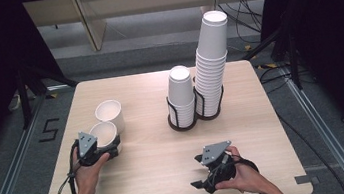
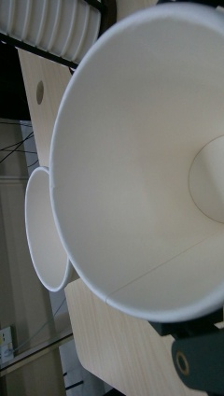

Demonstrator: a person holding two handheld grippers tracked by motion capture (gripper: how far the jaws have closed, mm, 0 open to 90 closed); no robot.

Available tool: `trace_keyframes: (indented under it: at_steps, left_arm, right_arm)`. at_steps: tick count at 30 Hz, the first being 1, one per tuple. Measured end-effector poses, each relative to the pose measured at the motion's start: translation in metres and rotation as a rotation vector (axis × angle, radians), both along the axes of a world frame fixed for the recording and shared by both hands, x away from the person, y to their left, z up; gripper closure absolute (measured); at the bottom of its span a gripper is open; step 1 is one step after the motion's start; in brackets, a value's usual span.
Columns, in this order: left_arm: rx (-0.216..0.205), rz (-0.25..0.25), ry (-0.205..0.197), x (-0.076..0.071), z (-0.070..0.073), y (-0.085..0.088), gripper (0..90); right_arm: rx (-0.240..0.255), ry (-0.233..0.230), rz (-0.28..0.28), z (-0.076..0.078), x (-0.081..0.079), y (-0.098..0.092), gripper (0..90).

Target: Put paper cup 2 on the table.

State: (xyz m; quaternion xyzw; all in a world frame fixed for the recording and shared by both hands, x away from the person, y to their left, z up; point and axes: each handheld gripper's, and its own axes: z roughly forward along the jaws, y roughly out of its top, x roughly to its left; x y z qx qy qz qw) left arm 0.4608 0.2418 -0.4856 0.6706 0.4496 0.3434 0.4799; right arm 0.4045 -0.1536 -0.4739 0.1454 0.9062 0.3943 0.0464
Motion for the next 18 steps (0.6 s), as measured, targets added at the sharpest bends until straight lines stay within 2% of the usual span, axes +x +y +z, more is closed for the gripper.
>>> trace_keyframes:
  at_steps: [7, 9, 10, 13, 14, 18]
  left_arm:
    - [0.009, 0.011, 0.018, 0.0024, -0.004, 0.0016, 10.9]
    - [-0.003, 0.005, 0.012, 0.0031, -0.0055, 0.0018, 10.7]
    - [-0.001, 0.007, 0.017, 0.0029, -0.0055, 0.0019, 10.7]
    - [-0.008, 0.008, 0.008, 0.0037, -0.0068, 0.0017, 10.3]
    - [-0.004, 0.009, 0.011, 0.0033, -0.0066, 0.0018, 10.2]
    - [-0.003, 0.013, 0.018, 0.0032, -0.0076, 0.0015, 9.2]
  right_arm:
    - [-0.003, 0.0, 0.006, -0.0003, -0.0001, 0.0003, 16.3]
    - [-0.008, 0.007, 0.009, -0.0003, -0.0005, 0.0002, 16.3]
    - [-0.01, -0.007, 0.012, -0.0002, -0.0001, 0.0001, 16.3]
    - [-0.01, -0.011, 0.016, -0.001, 0.0001, 0.0005, 16.3]
    - [-0.007, 0.003, 0.016, -0.0015, -0.0004, 0.0009, 16.3]
    - [-0.01, 0.012, 0.016, -0.0024, -0.0002, 0.0012, 16.0]
